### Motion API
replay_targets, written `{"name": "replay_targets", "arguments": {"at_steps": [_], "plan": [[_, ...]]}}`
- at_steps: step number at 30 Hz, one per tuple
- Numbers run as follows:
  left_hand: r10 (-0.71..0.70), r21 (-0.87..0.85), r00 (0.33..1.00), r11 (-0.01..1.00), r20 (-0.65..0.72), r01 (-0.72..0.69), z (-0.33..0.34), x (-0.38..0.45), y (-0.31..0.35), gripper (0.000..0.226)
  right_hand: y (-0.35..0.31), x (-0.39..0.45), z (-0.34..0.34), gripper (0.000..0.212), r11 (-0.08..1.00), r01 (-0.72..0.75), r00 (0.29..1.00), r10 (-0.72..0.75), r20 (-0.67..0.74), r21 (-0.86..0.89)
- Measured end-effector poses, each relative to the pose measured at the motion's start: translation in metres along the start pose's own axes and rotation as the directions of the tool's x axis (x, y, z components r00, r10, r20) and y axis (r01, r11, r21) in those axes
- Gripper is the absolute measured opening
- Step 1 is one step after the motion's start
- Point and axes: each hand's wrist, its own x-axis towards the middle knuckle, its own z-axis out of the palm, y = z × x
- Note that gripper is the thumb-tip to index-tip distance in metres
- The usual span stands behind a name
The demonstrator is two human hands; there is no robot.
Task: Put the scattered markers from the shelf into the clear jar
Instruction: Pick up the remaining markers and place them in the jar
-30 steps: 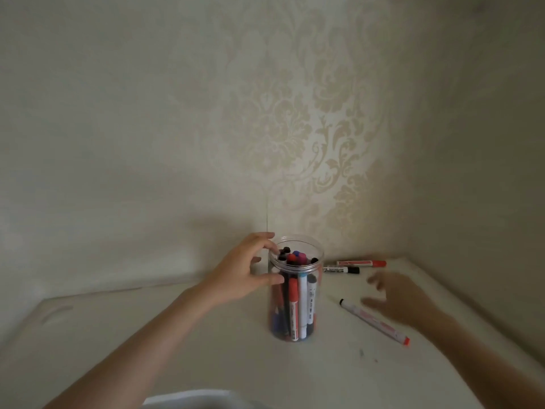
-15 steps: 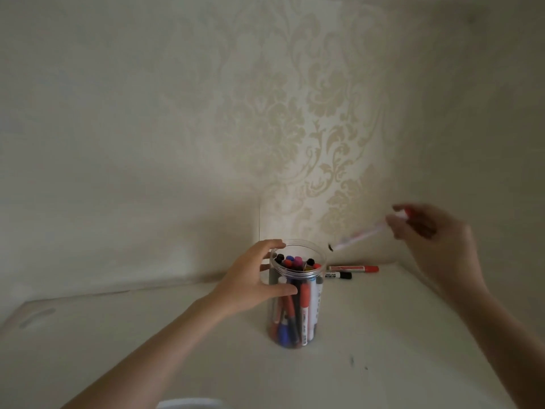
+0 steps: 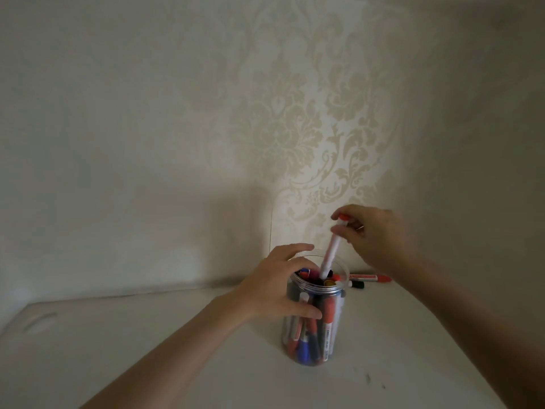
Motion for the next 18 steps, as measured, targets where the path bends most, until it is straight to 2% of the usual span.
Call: {"name": "replay_targets", "arguments": {"at_steps": [3, 4, 7, 10, 12, 13, 16, 18], "plan": [[0.062, 0.181, 0.996, 0.981, 0.061, -0.072, -0.006, 0.011, -0.001, 0.066, 0.002, 0.0, 0.023, 0.025, 0.995, 0.0, 0.979, 0.021, 0.202, -0.103], [0.056, 0.222, 0.996, 0.973, 0.074, -0.072, -0.008, 0.012, -0.001, 0.066, 0.004, -0.003, 0.031, 0.027, 0.99, 0.006, 0.973, 0.026, 0.231, -0.139], [0.032, 0.218, 0.997, 0.975, 0.076, -0.048, -0.009, 0.01, -0.001, 0.064, 0.009, -0.005, 0.039, 0.029, 0.987, -0.008, 0.973, 0.044, 0.228, -0.158], [0.049, 0.232, 0.996, 0.971, 0.07, -0.064, -0.009, 0.01, -0.003, 0.064, 0.009, -0.003, 0.032, 0.022, 0.996, -0.052, 0.963, 0.07, 0.26, -0.076], [0.056, 0.232, 0.996, 0.97, 0.07, -0.071, -0.009, 0.011, -0.004, 0.064, 0.006, -0.001, 0.029, 0.017, 0.992, -0.107, 0.978, 0.116, 0.176, -0.059], [0.067, 0.219, 0.996, 0.972, 0.062, -0.079, -0.008, 0.011, -0.005, 0.064, 0.004, -0.001, 0.029, 0.017, 0.988, -0.119, 0.979, 0.132, 0.158, -0.095], [0.094, 0.173, 0.996, 0.981, 0.004, -0.093, -0.004, 0.007, -0.006, 0.066, -0.002, -0.004, 0.035, 0.026, 0.929, -0.042, 0.954, 0.146, 0.261, -0.367], [0.095, 0.107, 0.993, 0.99, -0.072, -0.087, -0.002, 0.004, -0.007, 0.067, 0.003, -0.007, 0.037, 0.035, 0.946, -0.02, 0.956, 0.114, 0.272, -0.324]]}}
